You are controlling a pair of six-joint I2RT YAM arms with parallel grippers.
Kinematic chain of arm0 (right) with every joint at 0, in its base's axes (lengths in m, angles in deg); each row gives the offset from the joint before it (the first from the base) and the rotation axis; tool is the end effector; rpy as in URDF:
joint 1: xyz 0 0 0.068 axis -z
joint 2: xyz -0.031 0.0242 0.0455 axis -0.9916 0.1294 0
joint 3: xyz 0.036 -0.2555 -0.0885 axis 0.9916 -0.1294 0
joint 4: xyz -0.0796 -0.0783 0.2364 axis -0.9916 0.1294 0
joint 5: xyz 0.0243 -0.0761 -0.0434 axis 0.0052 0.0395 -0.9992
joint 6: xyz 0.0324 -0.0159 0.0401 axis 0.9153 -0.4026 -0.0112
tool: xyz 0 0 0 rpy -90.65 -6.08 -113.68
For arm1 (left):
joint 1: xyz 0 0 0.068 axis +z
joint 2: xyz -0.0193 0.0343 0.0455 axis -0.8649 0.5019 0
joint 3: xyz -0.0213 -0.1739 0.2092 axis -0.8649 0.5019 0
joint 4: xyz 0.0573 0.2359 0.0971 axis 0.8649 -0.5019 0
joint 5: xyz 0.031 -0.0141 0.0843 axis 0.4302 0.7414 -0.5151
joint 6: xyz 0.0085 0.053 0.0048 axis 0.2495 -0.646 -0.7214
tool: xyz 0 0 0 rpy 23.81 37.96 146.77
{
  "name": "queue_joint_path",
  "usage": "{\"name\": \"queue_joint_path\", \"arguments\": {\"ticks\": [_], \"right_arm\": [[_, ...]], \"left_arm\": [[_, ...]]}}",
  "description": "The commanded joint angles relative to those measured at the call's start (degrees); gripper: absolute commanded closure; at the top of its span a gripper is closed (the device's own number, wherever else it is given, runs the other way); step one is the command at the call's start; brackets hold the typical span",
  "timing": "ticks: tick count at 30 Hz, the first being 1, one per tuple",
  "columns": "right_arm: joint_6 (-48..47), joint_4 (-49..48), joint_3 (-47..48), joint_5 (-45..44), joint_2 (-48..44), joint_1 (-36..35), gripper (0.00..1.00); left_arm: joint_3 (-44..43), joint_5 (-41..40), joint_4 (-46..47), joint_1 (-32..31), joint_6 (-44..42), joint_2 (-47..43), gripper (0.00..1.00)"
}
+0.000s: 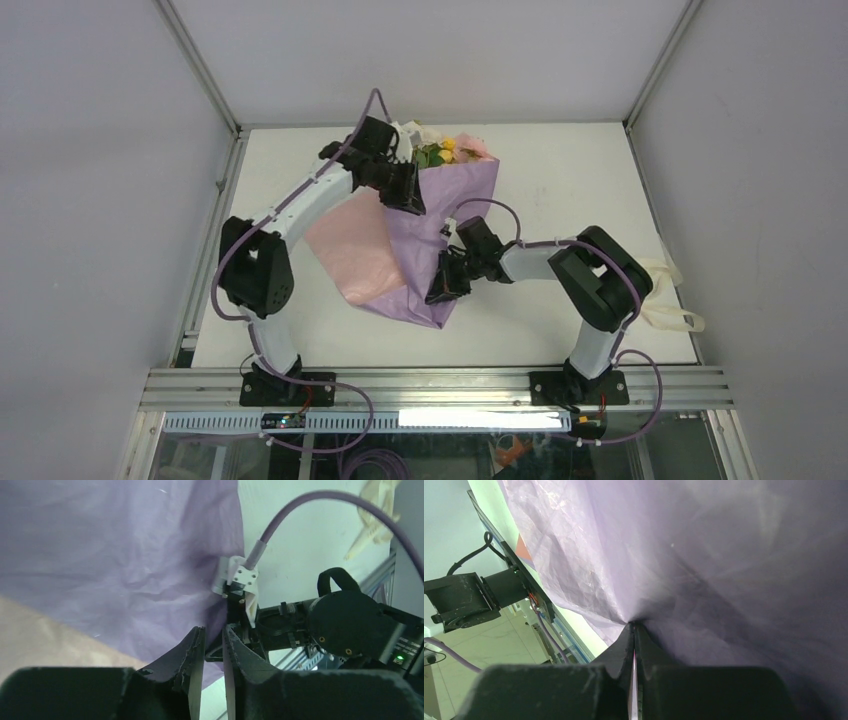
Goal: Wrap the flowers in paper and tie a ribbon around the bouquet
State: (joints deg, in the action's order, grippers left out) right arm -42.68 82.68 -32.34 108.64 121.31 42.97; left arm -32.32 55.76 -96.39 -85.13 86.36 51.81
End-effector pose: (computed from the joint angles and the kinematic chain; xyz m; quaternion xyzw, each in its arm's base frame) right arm 0.2320 0.2183 0.1156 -0.0970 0.9068 0.4076 0.0467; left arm 0.3513 -0.1811 0.2940 0.1240 0.9327 -0.2796 0.1912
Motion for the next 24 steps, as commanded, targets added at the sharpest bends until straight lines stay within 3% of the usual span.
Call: {"name": "queue_joint_path", "arguments": {"ticks": [1, 8, 14, 15, 20, 24], "right_arm": [[-3.80, 2.25, 2.52, -3.96, 1.06, -0.49, 1.00], [-3.80, 4.76, 1.46, -3.96, -1.10, -2.70, 1.00], [-3.80, 8.31, -7.94, -3.96, -4.75, -3.38, 1.00], [0.53, 9.30, -9.37, -1.05, -6.13, -3.38, 1.00], [3.53, 20.43, -13.25, -5.23, -15.96, -1.45, 1.00], [-1.65, 32.30, -9.13, -4.52, -23.05, 1.27, 1.00]], "left_arm": [[1.21, 2.10, 1.36, -1.20, 2.35, 9.45, 0.80], [-0.54, -3.12, 1.02, 0.29, 4.51, 19.08, 0.84], [-0.80, -7.07, 0.49, 1.42, 2.52, 20.87, 0.84], [-0.99, -7.43, 0.49, 1.49, 2.20, 20.87, 0.84], [-0.93, -7.05, 0.40, 1.79, 1.53, 20.75, 0.84], [-1.32, -6.24, 0.40, 1.79, 1.52, 21.34, 0.83]]}}
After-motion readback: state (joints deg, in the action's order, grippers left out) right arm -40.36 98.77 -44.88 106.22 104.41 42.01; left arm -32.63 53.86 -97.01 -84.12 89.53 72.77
